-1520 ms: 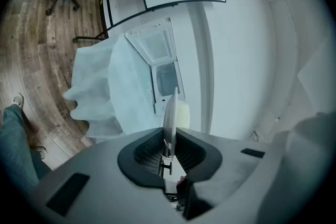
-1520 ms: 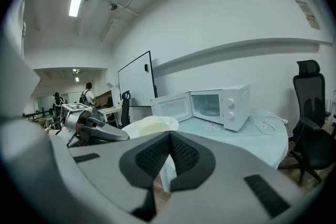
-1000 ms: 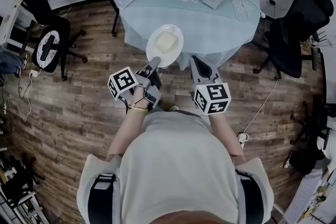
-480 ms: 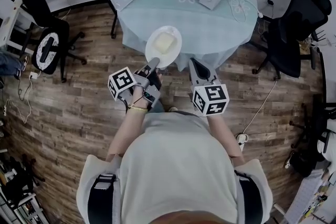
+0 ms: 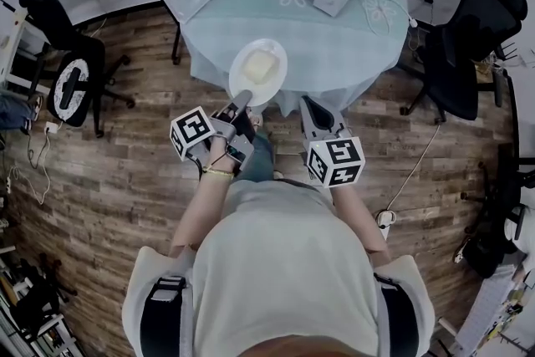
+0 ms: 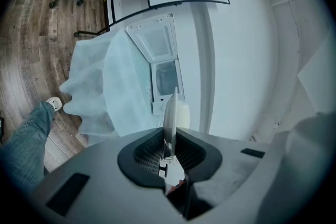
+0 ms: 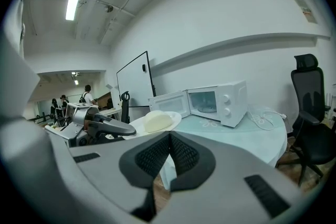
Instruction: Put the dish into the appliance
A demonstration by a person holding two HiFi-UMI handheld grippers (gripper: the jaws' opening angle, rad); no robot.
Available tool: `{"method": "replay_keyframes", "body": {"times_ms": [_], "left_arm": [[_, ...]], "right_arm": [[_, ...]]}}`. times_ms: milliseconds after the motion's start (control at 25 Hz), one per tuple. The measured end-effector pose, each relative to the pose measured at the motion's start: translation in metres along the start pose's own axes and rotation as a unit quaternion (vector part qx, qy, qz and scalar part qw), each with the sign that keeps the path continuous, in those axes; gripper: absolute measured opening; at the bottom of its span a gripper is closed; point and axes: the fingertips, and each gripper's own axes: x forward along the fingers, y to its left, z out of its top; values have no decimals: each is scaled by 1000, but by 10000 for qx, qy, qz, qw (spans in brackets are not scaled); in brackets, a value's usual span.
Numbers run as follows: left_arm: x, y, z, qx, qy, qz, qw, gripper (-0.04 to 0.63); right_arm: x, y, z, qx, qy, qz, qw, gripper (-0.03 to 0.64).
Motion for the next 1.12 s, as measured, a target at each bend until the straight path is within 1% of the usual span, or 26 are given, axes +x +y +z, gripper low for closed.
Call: {"method": "replay_keyframes", "body": {"times_ms": [200, 320, 400, 880, 1120], "left_arm": [[25, 5, 20, 68, 102, 99, 9999, 49], [46, 5, 34, 55, 174, 55, 9998, 49], [58, 5, 44, 57, 217, 95, 9997, 49], [136, 4, 120, 102, 416, 197, 9989, 49], [174, 5, 151, 85, 578, 240, 9980, 49]], "right_arm": [[22, -17, 8, 19, 29, -103, 9999, 6], [40, -27, 14, -5, 60, -129, 9999, 6], [53, -34, 20, -2, 47, -142, 9999, 6], [143, -73, 63, -11, 2, -286, 9996, 6], [182, -90, 78, 15, 60, -397, 9992, 6]]}}
